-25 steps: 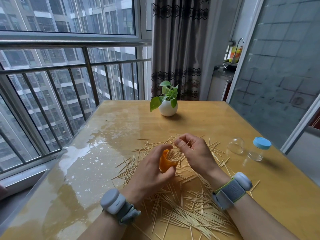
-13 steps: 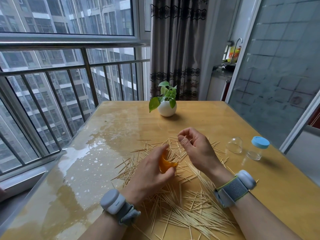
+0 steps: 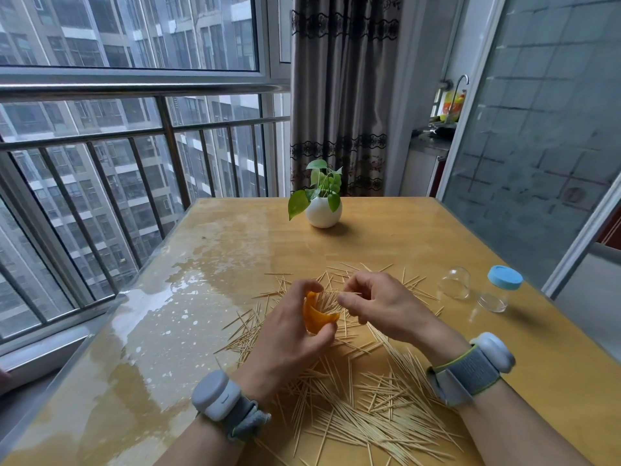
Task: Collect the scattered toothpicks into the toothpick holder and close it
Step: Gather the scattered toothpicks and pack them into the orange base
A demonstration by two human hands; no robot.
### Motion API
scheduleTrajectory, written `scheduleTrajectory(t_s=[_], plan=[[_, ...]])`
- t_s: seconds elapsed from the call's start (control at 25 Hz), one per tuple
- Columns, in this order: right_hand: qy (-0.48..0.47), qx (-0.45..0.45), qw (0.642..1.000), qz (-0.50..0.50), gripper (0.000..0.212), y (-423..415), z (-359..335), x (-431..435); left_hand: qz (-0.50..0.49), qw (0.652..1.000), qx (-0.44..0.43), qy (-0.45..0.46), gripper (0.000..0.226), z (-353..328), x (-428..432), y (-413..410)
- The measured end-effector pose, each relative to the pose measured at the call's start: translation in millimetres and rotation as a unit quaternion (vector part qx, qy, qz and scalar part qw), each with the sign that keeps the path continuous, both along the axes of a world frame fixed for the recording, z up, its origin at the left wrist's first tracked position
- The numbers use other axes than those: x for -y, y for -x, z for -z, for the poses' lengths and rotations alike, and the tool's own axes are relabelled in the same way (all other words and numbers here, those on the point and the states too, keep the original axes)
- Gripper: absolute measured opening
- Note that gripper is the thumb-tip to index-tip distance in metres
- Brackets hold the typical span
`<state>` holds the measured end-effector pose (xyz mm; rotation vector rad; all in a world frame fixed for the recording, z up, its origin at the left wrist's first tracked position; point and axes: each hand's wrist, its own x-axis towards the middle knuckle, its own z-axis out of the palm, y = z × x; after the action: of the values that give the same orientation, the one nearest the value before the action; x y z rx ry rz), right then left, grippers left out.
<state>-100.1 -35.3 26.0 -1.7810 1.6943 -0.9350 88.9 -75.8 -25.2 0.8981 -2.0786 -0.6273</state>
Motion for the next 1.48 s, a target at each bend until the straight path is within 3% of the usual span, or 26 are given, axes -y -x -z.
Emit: scheduleTrajectory(t_s=[0.08, 0.2, 0.36, 0.48, 0.56, 0.64, 0.72, 0.8, 0.92, 1.12, 1.24, 1.36, 1.48], plan=[[0.021, -0.004, 1.0, 0.011, 0.011, 2, 0, 1, 0.008, 1.0, 0.02, 0.018, 0.051, -1, 0, -1], [0.073, -0.101, 0.992, 0.005, 0.013, 7, -8, -2, 0.031, 0.997, 0.063, 0.028, 0.068, -4, 0, -1], [0.043, -0.216, 0.974, -0.059, 0.019, 8, -17, -6, 0.05, 0.997, 0.062, -0.005, 0.1, -1, 0, -1], [0.04, -0.196, 0.977, -0.075, 0.019, 6, -20, -8, 0.052, 0.997, 0.056, -0.01, 0.085, 0, 1, -1], [0.051, -0.119, 0.991, -0.033, 0.025, 11, -16, -4, 0.042, 0.998, 0.048, 0.007, 0.065, -1, 0, 0], [0.039, -0.106, 0.99, 0.086, 0.033, 27, -5, 14, 0.007, 1.0, 0.007, 0.002, 0.057, -4, 1, -2], [-0.044, -0.161, 0.967, 0.194, 0.047, 51, 11, 38, -0.025, 0.999, -0.042, -0.008, 0.065, -7, 4, -6], [-0.135, -0.223, 0.939, 0.222, 0.061, 69, 26, 57, -0.033, 0.997, -0.066, -0.027, 0.084, -9, 7, -9], [-0.163, -0.292, 0.928, 0.167, 0.066, 69, 38, 74, -0.034, 0.996, -0.069, -0.047, 0.091, -10, 9, -13], [-0.111, -0.279, 0.953, 0.031, 0.031, 15, 38, 52, -0.06, 0.997, -0.048, -0.02, 0.069, -12, 13, -15], [-0.072, -0.275, 0.958, -0.038, 0.036, 1, 42, 27, -0.042, 0.997, -0.065, -0.021, 0.063, -12, 9, -16], [-0.058, -0.268, 0.958, 0.077, 0.047, 34, 38, 22, -0.024, 0.993, -0.089, -0.071, 0.056, -13, 4, -14], [-0.164, -0.288, 0.913, 0.237, 0.057, 72, 37, 22, 0.015, 0.973, -0.153, -0.171, 0.059, -13, 3, -11]])
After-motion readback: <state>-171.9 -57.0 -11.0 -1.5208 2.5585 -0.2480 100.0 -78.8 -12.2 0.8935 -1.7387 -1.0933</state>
